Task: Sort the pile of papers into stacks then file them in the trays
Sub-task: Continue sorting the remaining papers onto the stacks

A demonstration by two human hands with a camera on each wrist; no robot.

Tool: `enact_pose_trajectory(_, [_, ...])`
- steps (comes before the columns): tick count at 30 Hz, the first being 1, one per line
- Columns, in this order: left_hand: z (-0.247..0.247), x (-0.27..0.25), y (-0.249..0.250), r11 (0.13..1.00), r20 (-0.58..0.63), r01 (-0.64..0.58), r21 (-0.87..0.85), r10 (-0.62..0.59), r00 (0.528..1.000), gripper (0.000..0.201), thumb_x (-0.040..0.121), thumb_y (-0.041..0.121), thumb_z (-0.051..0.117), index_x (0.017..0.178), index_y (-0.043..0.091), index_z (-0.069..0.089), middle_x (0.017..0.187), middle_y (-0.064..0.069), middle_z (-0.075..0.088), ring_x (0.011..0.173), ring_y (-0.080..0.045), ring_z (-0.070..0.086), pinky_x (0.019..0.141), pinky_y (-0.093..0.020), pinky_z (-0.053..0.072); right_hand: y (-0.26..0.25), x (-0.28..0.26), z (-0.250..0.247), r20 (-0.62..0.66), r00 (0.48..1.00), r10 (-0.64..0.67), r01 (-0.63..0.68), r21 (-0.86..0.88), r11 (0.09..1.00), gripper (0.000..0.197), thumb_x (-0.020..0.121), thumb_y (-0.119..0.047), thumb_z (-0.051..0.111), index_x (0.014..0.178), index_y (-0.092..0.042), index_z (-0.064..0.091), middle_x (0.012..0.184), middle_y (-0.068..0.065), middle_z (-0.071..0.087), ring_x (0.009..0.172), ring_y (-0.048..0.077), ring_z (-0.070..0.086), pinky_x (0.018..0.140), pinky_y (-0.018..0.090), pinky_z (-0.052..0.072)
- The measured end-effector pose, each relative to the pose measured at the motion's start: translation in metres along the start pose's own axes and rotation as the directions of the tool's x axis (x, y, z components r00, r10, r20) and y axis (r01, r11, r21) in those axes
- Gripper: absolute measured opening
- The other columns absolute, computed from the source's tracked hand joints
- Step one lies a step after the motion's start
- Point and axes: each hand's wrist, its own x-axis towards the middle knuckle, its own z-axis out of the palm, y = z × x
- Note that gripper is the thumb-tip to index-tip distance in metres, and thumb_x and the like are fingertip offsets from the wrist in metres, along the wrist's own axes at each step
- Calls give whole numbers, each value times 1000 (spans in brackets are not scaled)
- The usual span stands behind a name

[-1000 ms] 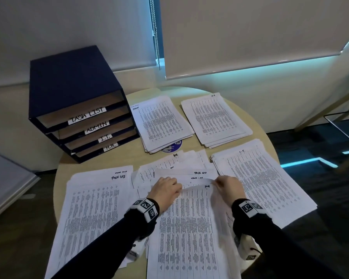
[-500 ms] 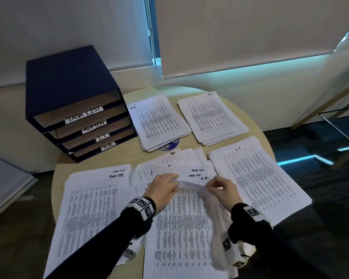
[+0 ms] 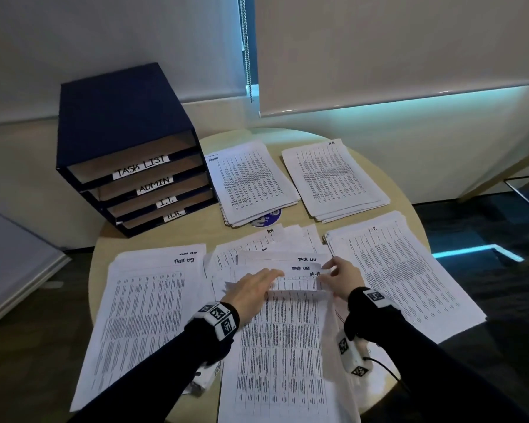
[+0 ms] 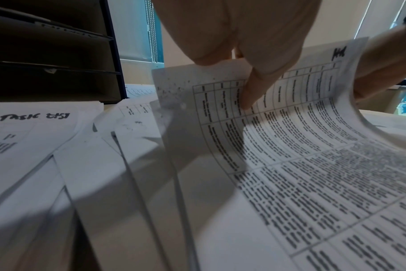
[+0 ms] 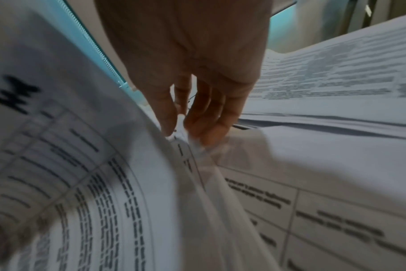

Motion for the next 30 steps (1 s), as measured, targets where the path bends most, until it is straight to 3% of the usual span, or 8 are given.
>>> enact_pose_trajectory(5, [4,2,-8,996,-23,-41,74,43,999,21,97,7,48,111,20,57,111,4,46,93,-18,49,83,-31,46,-5,-5,-4,-98,977,-189,169,-185,968,28,81,-22,72,62,-24,50,82,-1,53,71,17,54,70,36,51])
enact_pose_trajectory(10, [4,8,-9,990,-92,-87,114,98,991,14,97,13,50,108,15,57,110,1,48,86,-18,49,73,-24,38,-2,-13,-9,-79,927,-366,320,-338,885,17,87,-31,66,79,-16,66,78,-6,57,70,13,56,63,24,47])
enact_pose_trajectory(14, [4,9,-8,988,-108,-91,124,104,989,11,97,16,50,106,15,56,110,0,47,89,-17,48,78,-28,45,6,-19,-9,-51,887,-458,398,-418,817,17,92,-28,59,87,-15,68,84,-2,64,73,18,60,65,32,51])
enact_pose_trajectory(16, [4,8,-8,988,-145,-93,127,111,983,8,95,19,53,101,15,58,120,0,46,104,-17,48,92,-33,46,8,-24,-7,-69,852,-518,458,-381,803,11,90,-25,62,86,-19,70,79,-3,67,68,17,61,60,31,51])
enact_pose_trajectory(19, [5,10,-10,982,-167,-116,149,140,976,7,93,18,57,98,15,61,145,-2,39,133,-19,37,113,-36,29,10,-35,-2,-67,842,-535,518,-178,837,4,83,-23,72,80,-25,74,77,-11,65,65,6,59,60,24,49])
enact_pose_trajectory(24, [6,10,-5,984,-150,-159,75,169,974,8,92,13,57,98,12,63,113,-2,59,106,-18,53,105,-41,40,7,-48,-2,27,963,-268,255,236,938,9,80,-13,73,71,-16,72,72,-3,71,67,6,64,68,20,50])
enact_pose_trajectory(28, [7,12,-7,983,-156,-173,61,181,971,6,88,11,61,93,13,64,145,-2,43,129,-17,42,115,-34,25,8,-46,-6,117,969,-216,167,334,928,12,82,-13,70,71,-10,68,70,10,68,66,12,59,71,29,48])
enact_pose_trajectory(30, [5,17,-7,985,-80,-163,51,167,983,9,89,12,58,95,13,64,130,2,55,123,-13,46,119,-38,19,2,-48,-6,155,961,-229,170,322,932,14,84,-13,69,71,-11,66,71,7,66,67,11,58,71,26,47])
